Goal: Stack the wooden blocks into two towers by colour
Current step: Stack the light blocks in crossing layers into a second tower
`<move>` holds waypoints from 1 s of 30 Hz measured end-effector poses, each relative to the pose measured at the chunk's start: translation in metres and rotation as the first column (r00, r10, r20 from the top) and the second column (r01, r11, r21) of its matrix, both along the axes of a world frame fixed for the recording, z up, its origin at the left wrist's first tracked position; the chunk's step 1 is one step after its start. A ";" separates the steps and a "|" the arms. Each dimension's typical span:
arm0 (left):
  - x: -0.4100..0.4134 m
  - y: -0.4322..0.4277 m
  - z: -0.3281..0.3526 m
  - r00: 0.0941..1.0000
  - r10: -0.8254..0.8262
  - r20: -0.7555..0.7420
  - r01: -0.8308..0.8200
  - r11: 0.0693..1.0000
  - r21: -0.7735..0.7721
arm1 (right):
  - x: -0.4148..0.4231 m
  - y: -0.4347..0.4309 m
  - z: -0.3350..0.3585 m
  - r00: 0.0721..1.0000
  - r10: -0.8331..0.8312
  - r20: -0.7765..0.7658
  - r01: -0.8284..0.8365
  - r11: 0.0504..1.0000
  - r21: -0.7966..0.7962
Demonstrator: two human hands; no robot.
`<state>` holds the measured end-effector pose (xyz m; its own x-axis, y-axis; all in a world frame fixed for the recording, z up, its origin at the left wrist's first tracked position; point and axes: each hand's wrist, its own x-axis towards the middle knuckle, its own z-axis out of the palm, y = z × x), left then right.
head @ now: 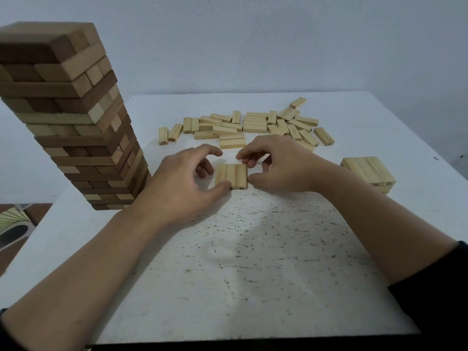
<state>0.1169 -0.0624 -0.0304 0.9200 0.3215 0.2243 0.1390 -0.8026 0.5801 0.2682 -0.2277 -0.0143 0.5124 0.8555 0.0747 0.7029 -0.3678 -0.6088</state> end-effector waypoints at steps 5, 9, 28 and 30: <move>-0.001 -0.005 0.002 1.000 -0.026 -0.017 0.026 1.000 -0.008 | -0.002 0.000 0.000 0.999 0.006 0.031 -0.007 1.000 0.027; -0.003 -0.009 0.003 0.999 -0.042 -0.029 0.041 0.998 -0.044 | -0.006 0.000 0.002 0.999 0.015 0.042 -0.016 1.000 0.013; 0.002 -0.008 0.001 0.980 -0.049 -0.195 0.073 0.990 0.123 | -0.018 -0.006 0.002 0.976 -0.031 0.217 0.072 0.981 -0.181; 0.002 -0.009 -0.002 0.966 -0.029 -0.257 0.086 0.973 0.215 | -0.020 -0.009 -0.001 0.973 -0.053 0.224 0.093 0.981 -0.172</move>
